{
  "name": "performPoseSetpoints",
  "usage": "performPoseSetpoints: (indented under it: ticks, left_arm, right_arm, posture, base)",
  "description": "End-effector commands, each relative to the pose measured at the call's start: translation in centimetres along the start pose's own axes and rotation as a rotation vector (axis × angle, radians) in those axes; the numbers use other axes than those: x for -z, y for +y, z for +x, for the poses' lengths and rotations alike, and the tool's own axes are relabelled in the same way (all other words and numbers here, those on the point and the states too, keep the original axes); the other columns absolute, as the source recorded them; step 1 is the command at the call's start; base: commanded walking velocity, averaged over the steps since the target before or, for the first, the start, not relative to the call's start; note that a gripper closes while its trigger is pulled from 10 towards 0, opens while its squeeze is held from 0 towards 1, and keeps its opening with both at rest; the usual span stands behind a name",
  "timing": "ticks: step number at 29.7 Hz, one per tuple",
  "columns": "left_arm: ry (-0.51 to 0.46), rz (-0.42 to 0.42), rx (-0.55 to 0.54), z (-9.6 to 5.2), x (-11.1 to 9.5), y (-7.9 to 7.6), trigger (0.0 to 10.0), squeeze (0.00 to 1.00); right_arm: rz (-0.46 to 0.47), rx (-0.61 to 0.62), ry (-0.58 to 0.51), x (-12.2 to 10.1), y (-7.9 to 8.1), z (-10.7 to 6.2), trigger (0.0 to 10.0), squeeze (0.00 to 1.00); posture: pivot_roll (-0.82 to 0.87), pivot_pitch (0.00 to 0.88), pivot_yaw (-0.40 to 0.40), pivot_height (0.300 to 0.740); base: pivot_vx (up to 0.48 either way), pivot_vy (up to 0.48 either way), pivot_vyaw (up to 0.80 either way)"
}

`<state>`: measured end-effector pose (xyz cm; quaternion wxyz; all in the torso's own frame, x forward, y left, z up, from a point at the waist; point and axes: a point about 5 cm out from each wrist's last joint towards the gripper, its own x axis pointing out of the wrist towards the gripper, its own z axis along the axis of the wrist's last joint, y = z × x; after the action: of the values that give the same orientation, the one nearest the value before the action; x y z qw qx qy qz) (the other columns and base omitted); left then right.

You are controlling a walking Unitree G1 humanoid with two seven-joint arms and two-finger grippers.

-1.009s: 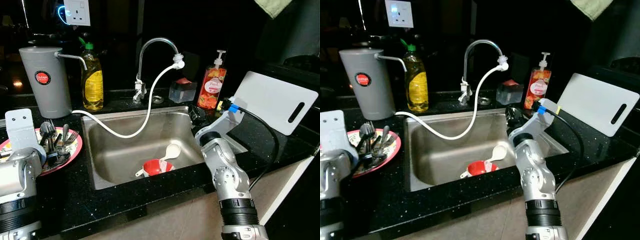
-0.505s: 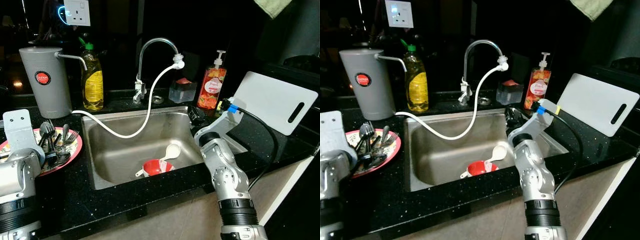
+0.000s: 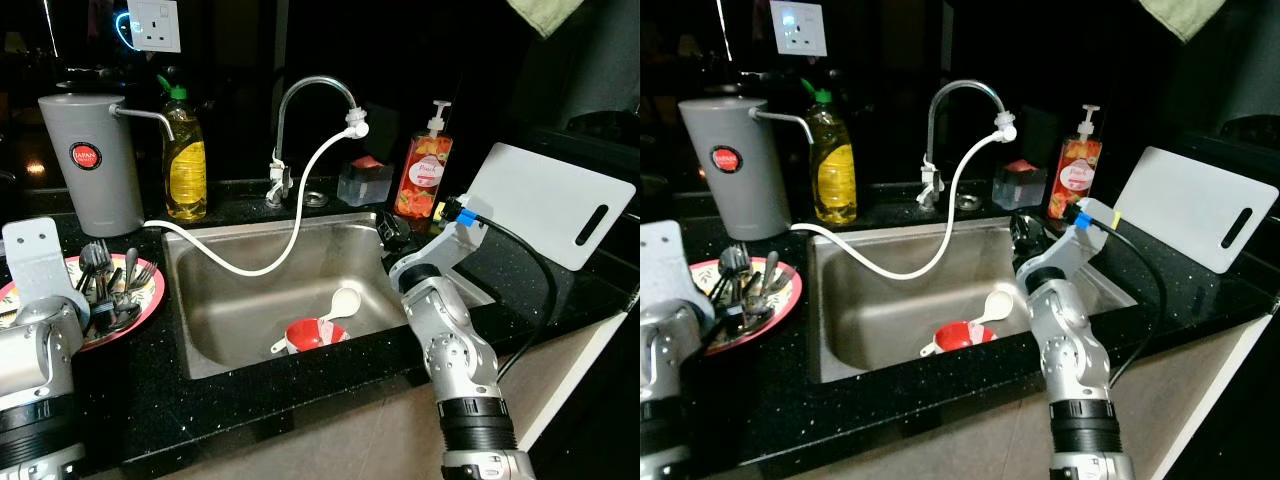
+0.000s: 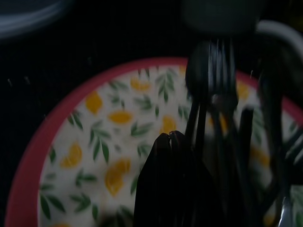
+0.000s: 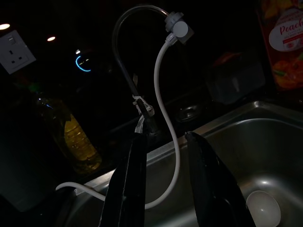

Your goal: Kitchen organization

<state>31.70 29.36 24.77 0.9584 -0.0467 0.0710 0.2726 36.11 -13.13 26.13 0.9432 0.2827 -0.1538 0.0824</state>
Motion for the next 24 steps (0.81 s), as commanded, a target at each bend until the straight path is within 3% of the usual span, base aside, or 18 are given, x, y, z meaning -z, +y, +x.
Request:
performPoseSetpoints:
  ticks: [1,5,7,9,11,12,16,17,24]
  left_arm:
    - [-0.115,-0.009,-0.011,-0.5,-1.8,-0.1,10.0,0.0]
    - [-0.244,-0.022,-0.026,-1.1,-3.8,0.0,10.0,0.0]
    - [-0.256,-0.022,-0.017,-1.2,-4.1,-0.1,10.0,0.0]
    - [-0.219,0.036,-0.029,-1.0,-3.7,-0.2,10.0,0.0]
    - [-0.161,0.026,-0.038,-0.8,-3.0,-0.1,10.0,0.0]
    - [-0.134,0.016,-0.036,-0.6,-2.5,-0.1,10.0,1.0]
    - [-0.035,0.021,-0.042,-0.3,-0.8,0.0,10.0,1.0]
    - [0.012,0.02,-0.035,-0.2,-0.1,-0.1,10.0,0.0]
    - [0.13,0.061,-0.009,0.0,2.0,-0.3,10.0,0.0]
  right_arm:
    - [0.0,0.022,0.015,0.2,-0.5,-0.1,10.0,0.0]
    - [0.004,0.023,0.014,0.2,-0.5,-0.1,10.0,0.0]
    - [0.005,0.024,0.013,0.2,-0.5,-0.1,10.0,0.0]
    - [0.006,0.023,0.013,0.2,-0.6,0.0,10.0,0.0]
    - [0.006,0.024,0.012,0.2,-0.6,0.0,10.0,0.0]
    - [0.005,0.024,0.012,0.1,-0.6,0.0,10.0,0.0]
    - [0.004,0.024,0.015,0.2,-0.6,0.0,10.0,0.0]
    - [0.005,0.024,0.015,0.2,-0.6,0.0,10.0,0.0]
    - [0.005,0.025,0.016,0.2,-0.6,0.0,10.0,0.0]
  posture:
    - [-0.03,0.0,-0.09,0.74]
    - [-0.03,0.0,-0.09,0.74]
    - [-0.03,0.0,-0.089,0.74]
    - [-0.03,0.0,-0.09,0.74]
    - [-0.03,0.0,-0.089,0.74]
    - [-0.03,0.0,-0.089,0.74]
    - [-0.03,0.0,-0.09,0.74]
    - [-0.03,0.0,-0.09,0.74]
    - [-0.03,0.0,-0.089,0.74]
  base:
    - [0.0,0.0,0.0]
    - [0.0,0.0,0.0]
    - [0.0,0.0,0.0]
    - [0.0,0.0,0.0]
    - [0.0,0.0,0.0]
    - [0.0,0.0,0.0]
    - [0.0,0.0,0.0]
    - [0.0,0.0,0.0]
    - [0.0,0.0,0.0]
